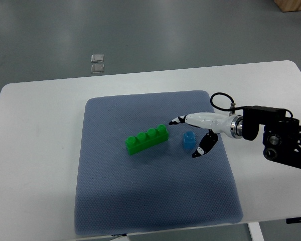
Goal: Stack blue block on green block with right hand
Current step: 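Lower the right hand beside the blue block, thumb on its near side, then close the right hand fingers around the blue block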
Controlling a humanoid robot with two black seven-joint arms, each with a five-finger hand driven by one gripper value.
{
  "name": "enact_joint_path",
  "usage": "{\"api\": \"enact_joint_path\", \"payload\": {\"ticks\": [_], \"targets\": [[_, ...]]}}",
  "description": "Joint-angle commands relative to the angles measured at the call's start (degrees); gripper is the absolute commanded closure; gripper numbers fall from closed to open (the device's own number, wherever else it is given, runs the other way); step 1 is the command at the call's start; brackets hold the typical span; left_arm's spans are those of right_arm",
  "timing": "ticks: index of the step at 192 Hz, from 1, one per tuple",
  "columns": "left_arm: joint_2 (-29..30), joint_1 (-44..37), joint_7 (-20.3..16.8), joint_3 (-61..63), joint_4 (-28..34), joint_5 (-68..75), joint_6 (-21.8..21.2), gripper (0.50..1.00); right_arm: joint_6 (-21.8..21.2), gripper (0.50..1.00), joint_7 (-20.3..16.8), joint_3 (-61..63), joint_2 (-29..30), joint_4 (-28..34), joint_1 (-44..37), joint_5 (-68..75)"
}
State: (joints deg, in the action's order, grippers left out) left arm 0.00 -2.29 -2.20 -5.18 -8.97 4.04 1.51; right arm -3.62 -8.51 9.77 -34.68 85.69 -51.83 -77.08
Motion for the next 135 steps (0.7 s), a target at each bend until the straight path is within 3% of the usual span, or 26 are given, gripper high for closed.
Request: {"api": "enact_joint_path", "payload": {"ticks": [1, 95, 135], "targets": [[0.00, 0.01, 0.01, 0.00, 0.00, 0.00, -0.02, 0.500, 0.01, 0.607, -0.01, -0.01, 1.55, -2.28, -0.20, -0.18], [0.00, -0.08, -0.08, 0.00, 0.00, 0.00, -0.02, 0.500, 0.01, 0.658, 0.07, -0.01, 1.81, -5.01, -0.38, -2.02], [0.00, 0.01, 0.01, 0.00, 0.00, 0.00, -0.02, 0.500, -0.07, 0.658, 0.07, -0.01, 2.25, -4.74, -0.47, -2.11]]}}
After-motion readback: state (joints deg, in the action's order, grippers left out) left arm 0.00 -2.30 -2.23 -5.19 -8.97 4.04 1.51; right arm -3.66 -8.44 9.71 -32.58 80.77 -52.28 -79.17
